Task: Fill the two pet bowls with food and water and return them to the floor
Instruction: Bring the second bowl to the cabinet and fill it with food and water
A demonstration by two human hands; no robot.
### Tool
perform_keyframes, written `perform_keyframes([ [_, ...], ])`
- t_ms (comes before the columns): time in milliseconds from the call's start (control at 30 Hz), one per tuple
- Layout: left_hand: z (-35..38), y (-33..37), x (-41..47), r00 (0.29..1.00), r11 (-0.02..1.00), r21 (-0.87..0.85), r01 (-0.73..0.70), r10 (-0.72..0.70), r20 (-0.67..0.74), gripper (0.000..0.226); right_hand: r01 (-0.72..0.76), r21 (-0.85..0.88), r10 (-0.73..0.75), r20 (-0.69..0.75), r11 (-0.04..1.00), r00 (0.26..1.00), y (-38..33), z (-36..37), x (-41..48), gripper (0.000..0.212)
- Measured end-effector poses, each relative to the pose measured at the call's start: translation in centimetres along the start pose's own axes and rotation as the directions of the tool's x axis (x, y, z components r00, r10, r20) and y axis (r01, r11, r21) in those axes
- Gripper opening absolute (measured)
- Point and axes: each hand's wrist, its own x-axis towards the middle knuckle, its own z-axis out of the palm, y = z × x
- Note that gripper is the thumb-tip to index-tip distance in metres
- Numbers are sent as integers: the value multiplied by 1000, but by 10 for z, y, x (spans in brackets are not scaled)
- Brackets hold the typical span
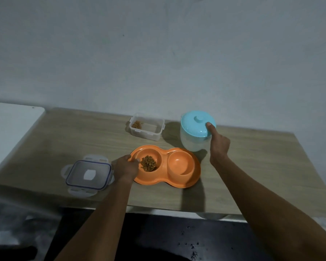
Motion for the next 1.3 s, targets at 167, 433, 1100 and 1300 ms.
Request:
perform_keyframes([
  [167, -4, 3, -7, 999, 1000, 10, -22, 22, 29, 48, 62, 13, -62, -7, 998, 998, -9, -33, -24, 39],
  [433, -7, 3, -13, 999, 999, 41, -19, 18, 26, 45, 126, -46, -126, 8, 991, 992, -8, -74, -55, 48],
  [1100, -7, -4, -12, 1000, 1000, 5, -11, 11, 4, 42, 175, -384, -161, 68, 907, 985, -11, -99, -90, 79],
  [1300, -6, -6, -9, 999, 1000, 13, -22, 21, 37, 50, 188, -486, -183, 58, 854, 981, -10, -94, -94, 72],
])
